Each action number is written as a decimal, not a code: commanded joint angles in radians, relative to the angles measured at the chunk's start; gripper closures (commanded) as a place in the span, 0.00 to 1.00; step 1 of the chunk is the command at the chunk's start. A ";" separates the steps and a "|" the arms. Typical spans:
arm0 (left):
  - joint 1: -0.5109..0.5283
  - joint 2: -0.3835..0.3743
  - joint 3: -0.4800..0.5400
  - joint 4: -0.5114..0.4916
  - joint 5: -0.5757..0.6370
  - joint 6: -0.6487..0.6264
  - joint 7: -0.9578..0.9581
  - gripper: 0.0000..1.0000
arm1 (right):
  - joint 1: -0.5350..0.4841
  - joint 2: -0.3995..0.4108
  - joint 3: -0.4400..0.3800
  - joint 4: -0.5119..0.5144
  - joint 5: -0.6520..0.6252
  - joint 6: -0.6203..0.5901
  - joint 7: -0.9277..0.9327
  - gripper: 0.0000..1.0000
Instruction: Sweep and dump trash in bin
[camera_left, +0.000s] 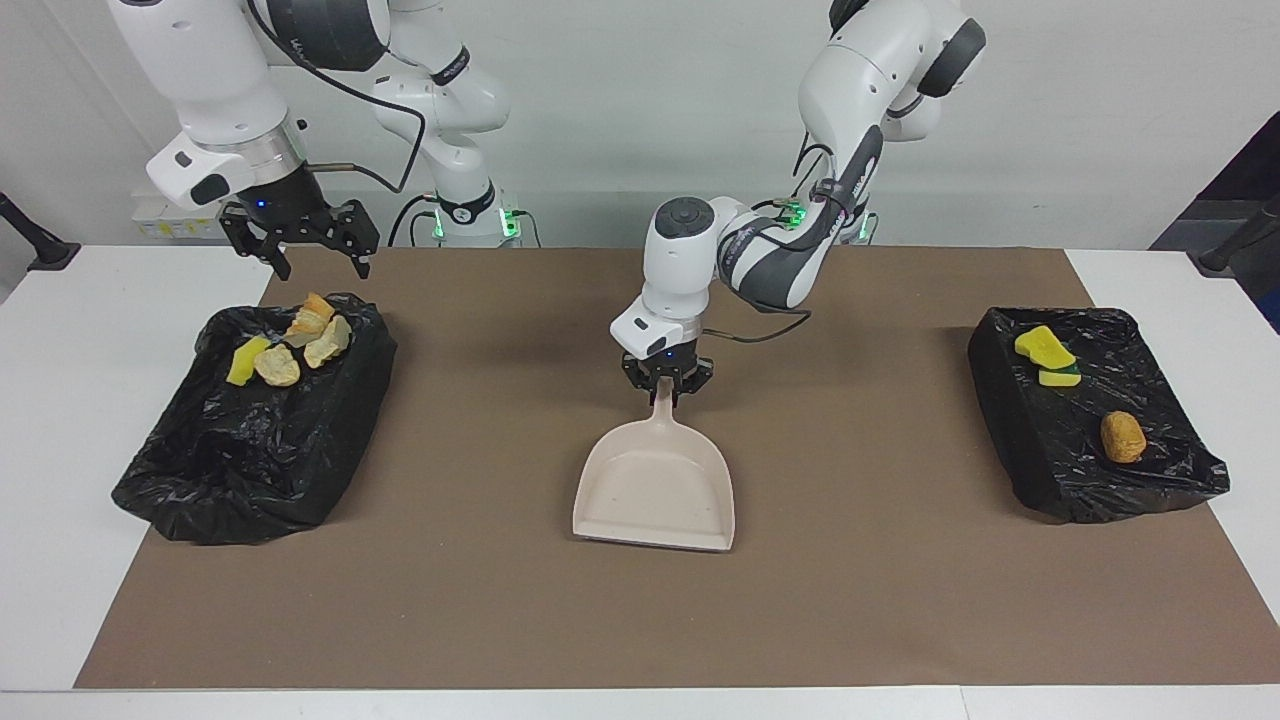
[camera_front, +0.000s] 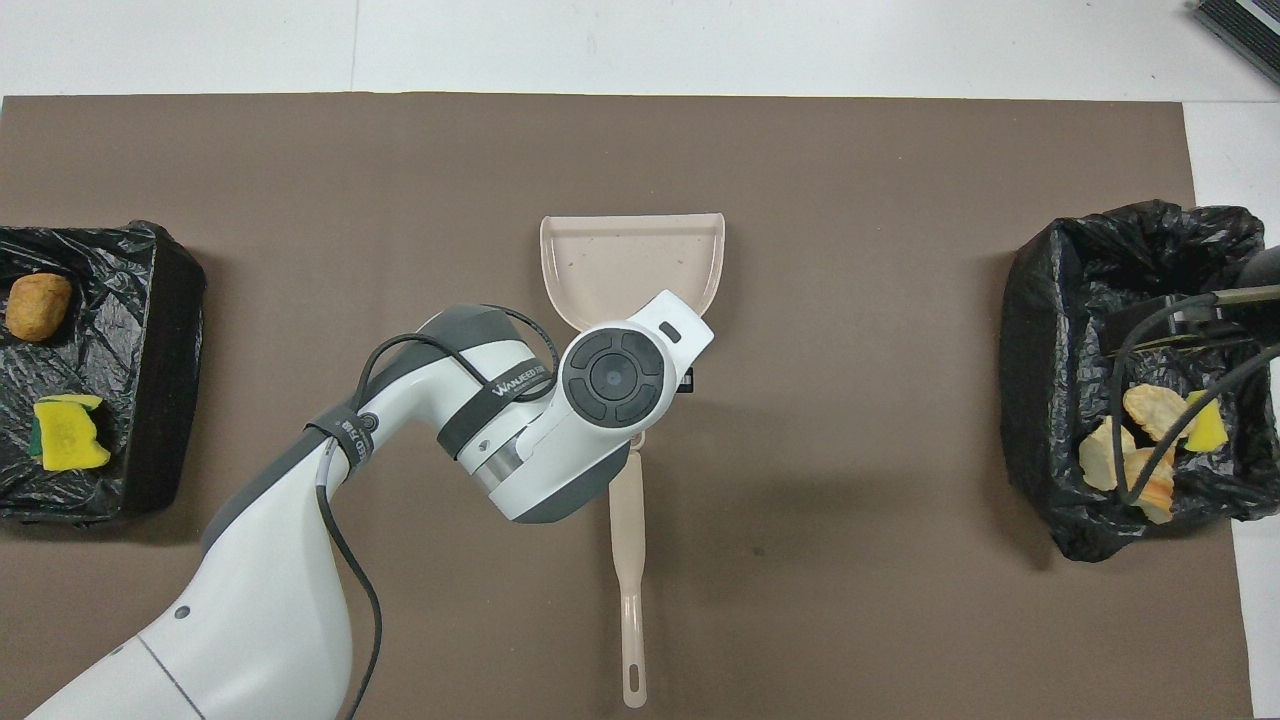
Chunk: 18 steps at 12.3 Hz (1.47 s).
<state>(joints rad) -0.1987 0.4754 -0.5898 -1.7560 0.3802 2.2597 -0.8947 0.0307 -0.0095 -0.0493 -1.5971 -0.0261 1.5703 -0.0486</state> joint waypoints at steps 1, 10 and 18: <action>-0.004 0.014 -0.001 -0.003 0.023 0.024 -0.049 0.95 | -0.015 -0.023 0.008 -0.024 0.009 0.000 -0.019 0.00; 0.150 -0.190 0.043 0.010 -0.021 -0.136 0.155 0.00 | -0.015 -0.023 0.008 -0.024 0.009 0.000 -0.019 0.00; 0.150 -0.431 0.477 0.033 -0.351 -0.385 0.931 0.00 | -0.015 -0.023 0.008 -0.024 0.009 0.000 -0.019 0.00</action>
<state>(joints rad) -0.0421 0.0868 -0.1703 -1.7237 0.0649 1.9301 -0.0727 0.0307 -0.0095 -0.0493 -1.5971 -0.0261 1.5703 -0.0486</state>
